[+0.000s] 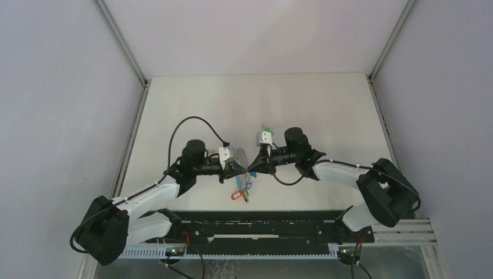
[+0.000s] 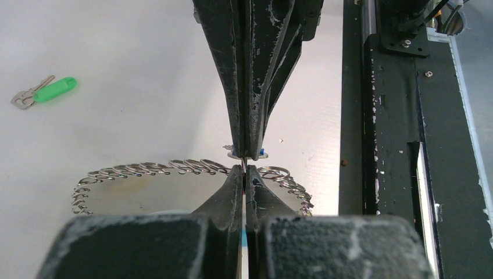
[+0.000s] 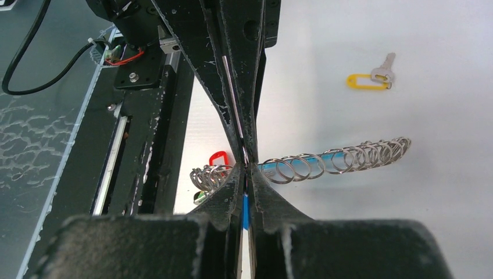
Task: Put the keys on the keyring
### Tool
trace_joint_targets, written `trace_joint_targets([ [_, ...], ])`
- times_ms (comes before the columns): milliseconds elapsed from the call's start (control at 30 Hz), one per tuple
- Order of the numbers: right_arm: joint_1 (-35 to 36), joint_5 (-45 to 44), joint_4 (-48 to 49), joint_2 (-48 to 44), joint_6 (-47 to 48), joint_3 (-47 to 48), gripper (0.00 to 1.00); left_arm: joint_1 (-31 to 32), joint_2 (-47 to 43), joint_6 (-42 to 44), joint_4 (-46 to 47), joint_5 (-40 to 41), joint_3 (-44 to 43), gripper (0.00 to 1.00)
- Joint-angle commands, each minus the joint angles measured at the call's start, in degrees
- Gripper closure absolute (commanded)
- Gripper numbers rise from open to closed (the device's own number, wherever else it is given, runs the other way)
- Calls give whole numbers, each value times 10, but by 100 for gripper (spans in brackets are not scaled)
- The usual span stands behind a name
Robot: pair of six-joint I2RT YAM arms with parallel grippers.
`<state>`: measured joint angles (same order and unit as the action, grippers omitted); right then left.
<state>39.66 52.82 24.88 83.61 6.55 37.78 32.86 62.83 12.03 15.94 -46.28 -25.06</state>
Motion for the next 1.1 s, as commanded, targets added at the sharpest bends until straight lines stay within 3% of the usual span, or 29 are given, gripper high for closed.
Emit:
trace_joint_targets([
  [0, 18, 50, 78, 7, -16, 35, 100, 14, -2, -15, 100, -26, 0, 100],
  [600, 17, 51, 118, 26, -62, 62, 96, 22, 0, -24, 123, -5, 8, 100],
  [900, 3, 61, 95, 2, -59, 62, 93, 19, -5, -62, 206, 15, 44, 100],
  [1067, -6, 57, 55, -25, -38, 62, 86, 14, -5, -80, 246, 20, 59, 100],
])
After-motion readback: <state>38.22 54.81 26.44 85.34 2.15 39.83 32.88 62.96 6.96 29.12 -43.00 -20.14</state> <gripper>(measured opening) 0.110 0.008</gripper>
